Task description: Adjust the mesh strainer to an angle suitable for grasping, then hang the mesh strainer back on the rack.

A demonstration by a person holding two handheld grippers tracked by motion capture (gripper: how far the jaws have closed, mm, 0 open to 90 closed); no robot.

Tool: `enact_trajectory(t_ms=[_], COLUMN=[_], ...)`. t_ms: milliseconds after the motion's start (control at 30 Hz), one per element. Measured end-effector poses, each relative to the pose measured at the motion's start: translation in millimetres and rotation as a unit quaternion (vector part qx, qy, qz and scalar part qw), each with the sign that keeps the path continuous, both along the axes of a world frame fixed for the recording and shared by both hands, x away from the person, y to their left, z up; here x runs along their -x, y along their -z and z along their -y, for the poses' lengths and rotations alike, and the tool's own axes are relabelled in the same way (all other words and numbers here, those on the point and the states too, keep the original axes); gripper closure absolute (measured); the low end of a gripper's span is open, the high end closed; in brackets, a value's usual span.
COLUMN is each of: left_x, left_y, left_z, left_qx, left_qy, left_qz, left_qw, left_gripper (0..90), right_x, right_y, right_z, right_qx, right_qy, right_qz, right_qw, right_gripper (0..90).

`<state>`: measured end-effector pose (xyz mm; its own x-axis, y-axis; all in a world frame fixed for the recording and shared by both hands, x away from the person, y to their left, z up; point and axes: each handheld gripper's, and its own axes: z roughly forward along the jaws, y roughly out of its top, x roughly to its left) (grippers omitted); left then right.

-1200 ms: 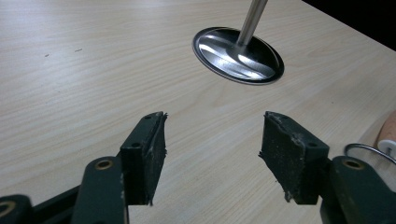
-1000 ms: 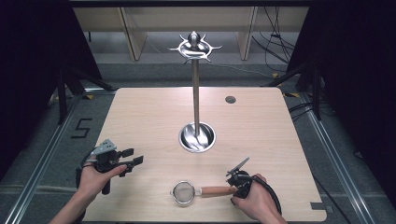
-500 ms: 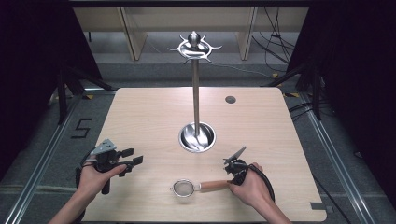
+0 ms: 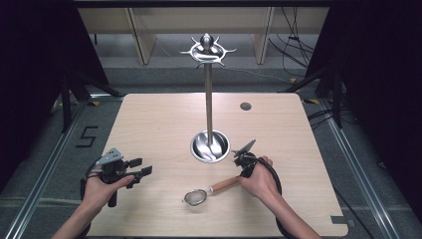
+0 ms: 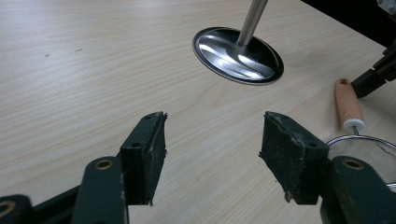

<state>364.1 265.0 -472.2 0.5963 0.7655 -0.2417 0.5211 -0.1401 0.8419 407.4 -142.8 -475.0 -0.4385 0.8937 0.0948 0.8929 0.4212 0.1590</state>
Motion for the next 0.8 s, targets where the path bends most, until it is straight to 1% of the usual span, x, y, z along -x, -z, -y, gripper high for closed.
enact_trajectory(t_ms=[33, 100, 133, 167, 200, 233, 267, 300, 333, 367, 400, 433, 467, 500, 533, 567, 600, 633, 667, 700, 733, 767, 800], left_x=[0.0, -0.2, -0.6, -0.6, -0.9, -1.2, -1.2, -0.9, -0.9, -1.4, -1.4, -1.3, -1.8, -1.8, -1.8, -1.0, -1.0, 0.3, 0.9, 2.1, 2.1, 2.3, 2.3], left_y=[0.0, 0.3, 0.4, 0.4, 0.7, 0.4, 0.4, 0.2, 0.4, 0.4, 0.4, 0.5, 0.7, 1.0, 1.0, 1.2, 1.2, 1.1, 1.6, 1.2, 1.2, 0.9, 0.9], left_z=[0.1, 0.3, 0.3, 0.3, 1.0, 1.1, 1.1, 1.5, 1.6, 0.9, 0.9, 1.0, 0.7, 0.8, 0.8, 0.3, 0.3, -0.2, -0.9, -2.9, -2.9, -2.8, -2.8], left_qx=[0.001, 0.003, 0.001, 0.001, 0.006, 0.000, 0.000, 0.000, 0.003, 0.004, 0.004, 0.007, 0.009, 0.010, 0.010, 0.010, 0.010, 0.007, 0.008, 0.003, 0.003, 0.006, 0.006], left_qy=[0.000, 0.001, 0.004, 0.004, 0.004, 0.003, 0.003, 0.001, 0.002, 0.007, 0.007, 0.004, 0.005, 0.004, 0.004, 0.003, 0.003, -0.001, 0.001, -0.002, -0.002, -0.011, -0.011], left_qz=[0.000, 0.001, 0.002, 0.002, -0.002, 0.001, 0.001, -0.002, -0.001, 0.001, 0.001, -0.001, 0.000, 0.001, 0.001, -0.004, -0.004, -0.004, -0.003, -0.003, -0.003, -0.005, -0.005], left_qw=[1.0000, 1.0000, 1.0000, 1.0000, 1.0000, 1.0000, 1.0000, 1.0000, 1.0000, 1.0000, 1.0000, 1.0000, 0.9999, 0.9999, 0.9999, 0.9999, 0.9999, 1.0000, 1.0000, 1.0000, 1.0000, 0.9999, 0.9999], left_gripper=[38.9, 38.9, 38.9, 38.9, 38.9, 39.0, 39.0, 39.0, 38.9, 38.9, 39.0, 39.0, 38.9, 38.9, 38.9, 39.0, 38.9, 38.9, 39.0, 39.0, 38.9, 38.9, 39.0], right_x=[-2.4, -4.6, -8.2, -8.2, -10.0, -15.4, -15.4, -18.9, -19.5, -19.7, -19.7, -20.7, -22.5, -22.1, -21.1, -19.3, -19.3, -17.9, -13.2, -5.2, -5.2, 3.5, 3.5], right_y=[0.0, 0.5, 0.5, 0.5, 1.4, 1.0, 1.0, 0.4, 0.8, 0.2, 0.2, -0.8, 2.9, 2.1, 4.5, 0.2, 0.2, -3.8, -14.7, -23.1, -23.1, -24.9, -24.9], right_z=[-0.7, -0.6, -3.3, -3.3, -3.2, -3.8, -3.8, -5.0, -5.4, -6.7, -6.7, -6.9, -3.3, -3.4, -2.6, -2.2, -2.2, -1.7, -3.1, -0.5, -0.5, -4.3, -4.3], right_qx=[-0.002, -0.003, -0.004, -0.004, -0.012, -0.018, -0.018, -0.020, -0.026, -0.030, -0.030, -0.016, -0.026, -0.011, -0.040, -0.048, -0.048, -0.052, -0.061, -0.084, -0.084, -0.112, -0.112], right_qy=[0.005, 0.003, 0.022, 0.022, 0.024, 0.032, 0.032, 0.035, 0.041, 0.048, 0.048, 0.043, 0.023, 0.022, 0.036, 0.055, 0.055, 0.067, 0.111, 0.146, 0.146, 0.159, 0.159], right_qz=[0.000, 0.003, 0.006, 0.006, 0.010, 0.011, 0.011, 0.009, 0.011, 0.006, 0.006, 0.014, 0.037, 0.038, 0.050, 0.053, 0.053, 0.057, 0.033, 0.030, 0.030, 0.014, 0.014], right_qw=[1.0000, 1.0000, 0.9997, 0.9997, 0.9996, 0.9993, 0.9993, 0.9992, 0.9988, 0.9983, 0.9983, 0.9989, 0.9987, 0.9990, 0.9973, 0.9959, 0.9959, 0.9948, 0.9914, 0.9852, 0.9852, 0.9808, 0.9808], right_gripper=[89.7, 89.3, 88.8, 88.8, 88.8, 88.7, 88.7, 87.7, 87.1, 86.3, 86.3, 82.4, 80.3, 77.3, 74.7, 72.6, 72.6, 71.0, 68.8, 62.5, 62.5, 59.0, 59.0])
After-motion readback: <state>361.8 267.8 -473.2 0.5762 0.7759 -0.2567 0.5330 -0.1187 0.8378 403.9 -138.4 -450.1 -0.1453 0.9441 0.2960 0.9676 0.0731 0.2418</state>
